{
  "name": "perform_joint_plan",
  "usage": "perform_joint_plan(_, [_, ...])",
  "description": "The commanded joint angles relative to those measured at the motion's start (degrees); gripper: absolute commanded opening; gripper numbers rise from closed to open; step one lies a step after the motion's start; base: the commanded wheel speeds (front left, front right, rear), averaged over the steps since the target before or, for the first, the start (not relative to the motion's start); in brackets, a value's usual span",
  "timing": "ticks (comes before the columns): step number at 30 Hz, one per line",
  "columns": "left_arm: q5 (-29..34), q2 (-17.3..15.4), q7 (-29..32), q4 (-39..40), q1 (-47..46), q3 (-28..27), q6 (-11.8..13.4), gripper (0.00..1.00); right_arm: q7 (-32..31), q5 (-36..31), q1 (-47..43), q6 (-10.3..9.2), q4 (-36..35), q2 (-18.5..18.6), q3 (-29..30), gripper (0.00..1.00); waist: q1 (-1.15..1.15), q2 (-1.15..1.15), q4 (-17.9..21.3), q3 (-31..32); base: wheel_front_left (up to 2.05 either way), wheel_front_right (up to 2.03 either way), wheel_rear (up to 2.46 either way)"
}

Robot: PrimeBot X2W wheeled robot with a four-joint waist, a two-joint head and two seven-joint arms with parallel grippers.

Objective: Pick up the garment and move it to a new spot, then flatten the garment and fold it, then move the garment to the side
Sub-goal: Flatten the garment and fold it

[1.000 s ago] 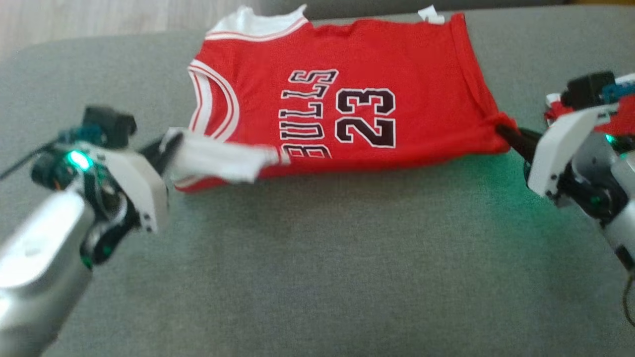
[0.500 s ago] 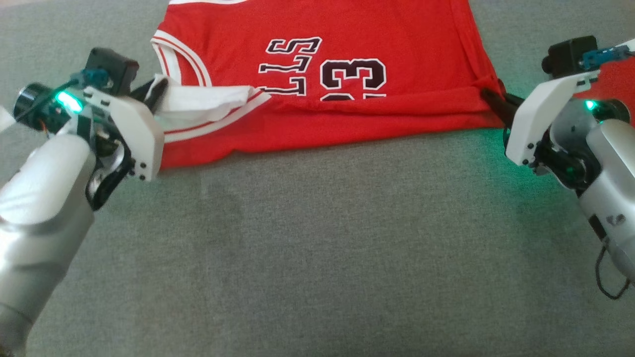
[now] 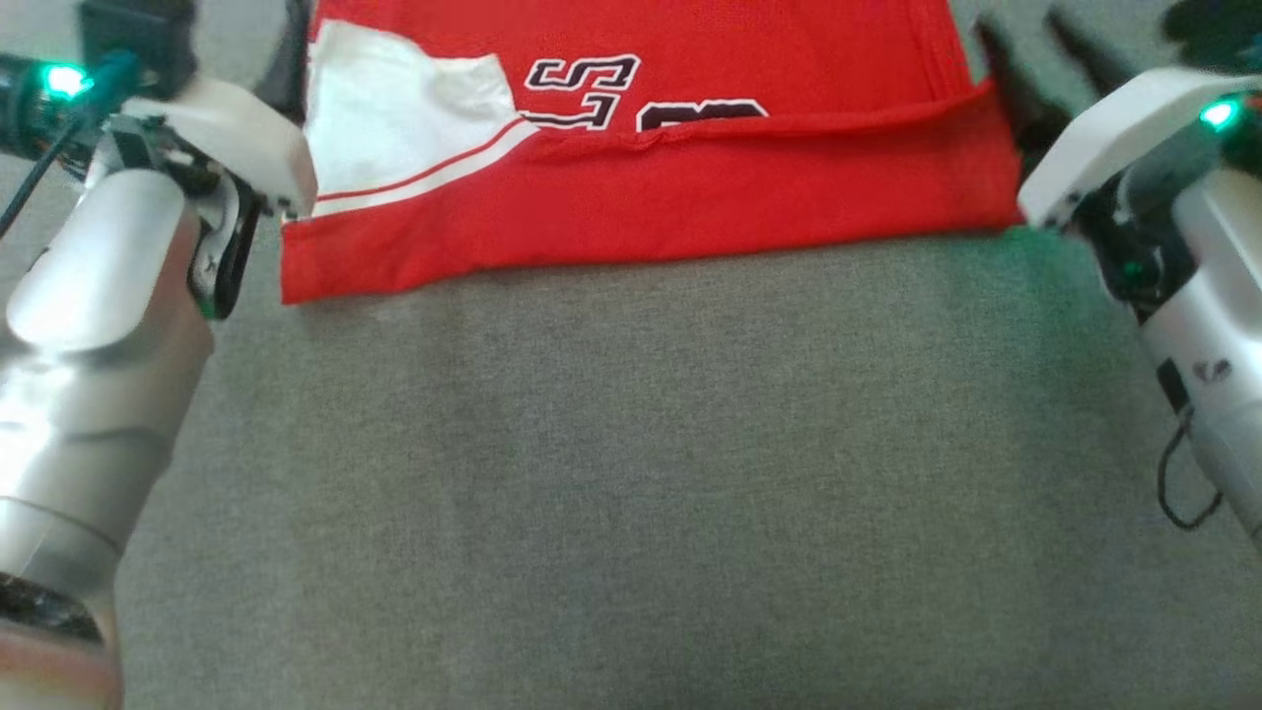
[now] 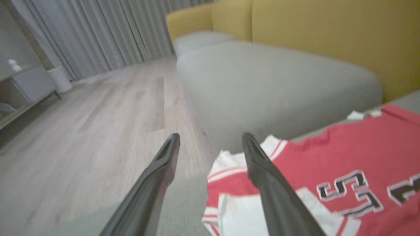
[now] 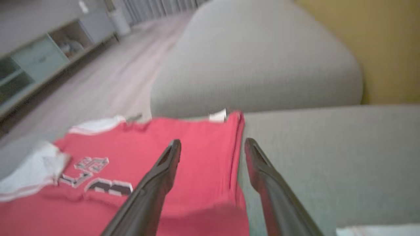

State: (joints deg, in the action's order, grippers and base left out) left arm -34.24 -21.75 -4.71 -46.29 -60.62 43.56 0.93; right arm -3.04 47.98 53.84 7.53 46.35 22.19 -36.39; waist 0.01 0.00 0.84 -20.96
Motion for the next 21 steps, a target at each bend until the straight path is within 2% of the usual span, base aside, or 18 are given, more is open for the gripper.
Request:
perform_joint_plan(1, [-0.61, -1.36, -3.66, 0.71, -3.02, -3.41, 1.07, 1.0, 4.39, -0.96, 1.76, -0.04, -1.33, -0.48, 1.21, 1.0, -0.01, 0.0, -0.17, 0.61, 0.0, 0.0, 0.0])
perform_joint_plan(4, [-2.82, 0.64, -9.22, 1.21, -1.59, -7.17, 2.42, 1.0, 13.42, -1.76, 1.01, -0.04, -1.59, -2.59, 3.88, 1.0, -0.01, 0.0, -0.41, 2.36, 0.0, 0.0, 0.0])
perform_joint_plan(7, [-3.09, 1.8, -10.2, 5.21, 1.56, -10.89, 3.5, 1.0, 17.35, -4.57, -0.45, -0.04, -1.81, -4.03, 7.0, 1.0, -0.01, 0.0, -0.76, 4.39, 0.0, 0.0, 0.0])
perform_joint_plan(9, [-1.41, 2.21, -10.25, 11.12, 5.28, -14.77, 4.79, 1.0, 17.92, -8.13, -2.05, -0.04, -3.23, -5.08, 10.13, 1.0, -0.01, 0.0, -0.91, 5.81, 0.0, 0.0, 0.0])
perform_joint_plan(13, [2.67, 4.7, -10.27, 22.43, 16.52, -22.44, 7.07, 1.0, 18.01, -18.39, -9.94, -0.04, -12.67, -9.16, 21.89, 1.0, -0.01, 0.0, -1.19, 8.46, 0.0, 0.0, 0.0])
perform_joint_plan(18, [8.4, 9.59, -10.28, 31.16, 31.14, -29.72, 7.18, 1.0, 18.02, -30.26, -23.95, -0.04, -23.08, -16.47, 31.88, 1.0, -0.01, 0.0, -1.48, 11.41, 0.0, 0.0, 0.0])
perform_joint_plan(21, [11.07, 12.43, -10.28, 32.55, 38.22, -32.37, 5.97, 1.0, 18.02, -34.24, -31.09, -0.04, -26.82, -18.42, 33.28, 1.0, -0.01, 0.0, -1.28, 12.78, 0.0, 0.0, 0.0])
